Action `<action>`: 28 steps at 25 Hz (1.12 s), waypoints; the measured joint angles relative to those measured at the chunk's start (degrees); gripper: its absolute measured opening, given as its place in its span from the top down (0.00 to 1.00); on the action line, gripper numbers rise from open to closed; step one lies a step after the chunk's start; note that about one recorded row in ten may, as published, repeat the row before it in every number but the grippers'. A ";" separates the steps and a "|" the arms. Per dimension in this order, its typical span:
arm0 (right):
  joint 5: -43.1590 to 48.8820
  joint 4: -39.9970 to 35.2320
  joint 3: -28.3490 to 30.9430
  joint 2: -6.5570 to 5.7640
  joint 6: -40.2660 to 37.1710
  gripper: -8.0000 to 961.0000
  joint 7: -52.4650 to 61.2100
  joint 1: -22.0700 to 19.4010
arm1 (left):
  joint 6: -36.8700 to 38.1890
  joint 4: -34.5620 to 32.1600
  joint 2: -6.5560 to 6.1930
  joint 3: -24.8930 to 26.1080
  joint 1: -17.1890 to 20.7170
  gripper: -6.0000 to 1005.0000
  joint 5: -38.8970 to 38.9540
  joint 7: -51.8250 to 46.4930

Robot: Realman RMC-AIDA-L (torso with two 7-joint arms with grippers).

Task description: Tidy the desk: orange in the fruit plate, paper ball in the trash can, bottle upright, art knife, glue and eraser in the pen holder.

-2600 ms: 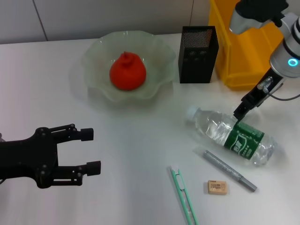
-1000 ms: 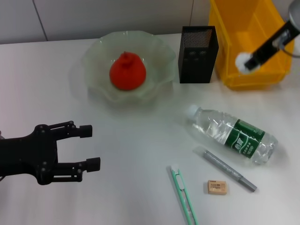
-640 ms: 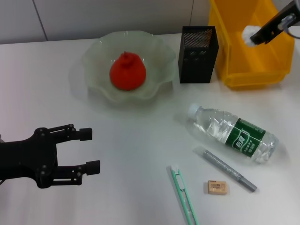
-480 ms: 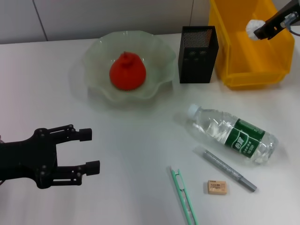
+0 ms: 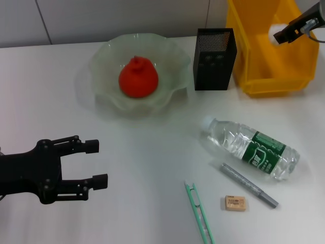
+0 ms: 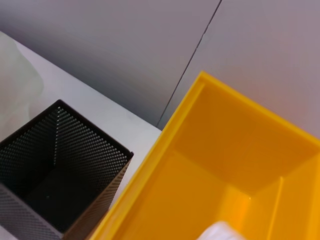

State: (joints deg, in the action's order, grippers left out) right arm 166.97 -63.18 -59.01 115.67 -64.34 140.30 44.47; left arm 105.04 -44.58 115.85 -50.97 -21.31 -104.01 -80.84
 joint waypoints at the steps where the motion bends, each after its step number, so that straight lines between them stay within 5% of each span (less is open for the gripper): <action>1: 0.05 0.04 0.01 -0.03 0.02 0.53 -0.01 0.02 | -0.06 0.24 -0.05 0.07 -0.03 0.17 -0.07 -0.03; 10: 0.20 -0.74 0.04 -0.20 -3.03 0.36 0.14 0.11 | -0.35 0.80 -0.17 0.17 -0.23 0.17 -0.15 0.03; 20: 0.20 -13.96 -0.67 -0.63 -42.31 0.27 2.22 5.97 | -0.56 1.50 -0.45 0.17 -0.49 0.17 -0.16 0.49; 28: 0.06 -9.44 -4.69 -0.04 -47.35 0.27 0.53 9.30 | -0.53 1.52 -0.46 0.17 -0.17 0.17 -0.14 0.59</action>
State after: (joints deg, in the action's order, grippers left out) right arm 167.03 -72.62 -63.69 115.62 -111.70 140.83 53.77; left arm 104.52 -43.06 115.39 -50.80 -21.48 -104.15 -80.25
